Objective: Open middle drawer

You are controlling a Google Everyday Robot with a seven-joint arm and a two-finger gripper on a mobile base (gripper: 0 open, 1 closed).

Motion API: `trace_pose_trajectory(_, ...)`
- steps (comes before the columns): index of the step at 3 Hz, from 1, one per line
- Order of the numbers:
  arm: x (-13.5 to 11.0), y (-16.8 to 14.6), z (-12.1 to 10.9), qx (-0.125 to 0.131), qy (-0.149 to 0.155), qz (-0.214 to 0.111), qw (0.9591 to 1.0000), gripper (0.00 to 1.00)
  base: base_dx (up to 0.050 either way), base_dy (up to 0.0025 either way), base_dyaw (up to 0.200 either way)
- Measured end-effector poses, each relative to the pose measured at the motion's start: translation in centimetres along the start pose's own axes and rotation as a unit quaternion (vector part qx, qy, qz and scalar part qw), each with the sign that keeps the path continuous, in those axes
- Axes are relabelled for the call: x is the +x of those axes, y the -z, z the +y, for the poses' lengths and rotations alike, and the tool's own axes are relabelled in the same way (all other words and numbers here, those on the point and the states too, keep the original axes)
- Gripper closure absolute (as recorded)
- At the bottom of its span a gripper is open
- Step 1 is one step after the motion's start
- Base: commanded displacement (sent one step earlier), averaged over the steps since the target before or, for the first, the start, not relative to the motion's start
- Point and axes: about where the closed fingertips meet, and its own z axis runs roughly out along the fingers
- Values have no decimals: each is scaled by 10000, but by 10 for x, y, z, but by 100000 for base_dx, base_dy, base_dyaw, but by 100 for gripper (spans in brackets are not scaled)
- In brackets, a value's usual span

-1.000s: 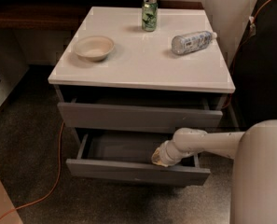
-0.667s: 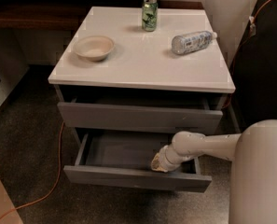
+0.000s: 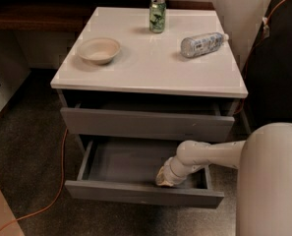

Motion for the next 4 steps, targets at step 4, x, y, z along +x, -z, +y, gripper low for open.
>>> trace_pose_trajectory(4,13,-5,77,-342,-3,154,9993,100,0,0,0)
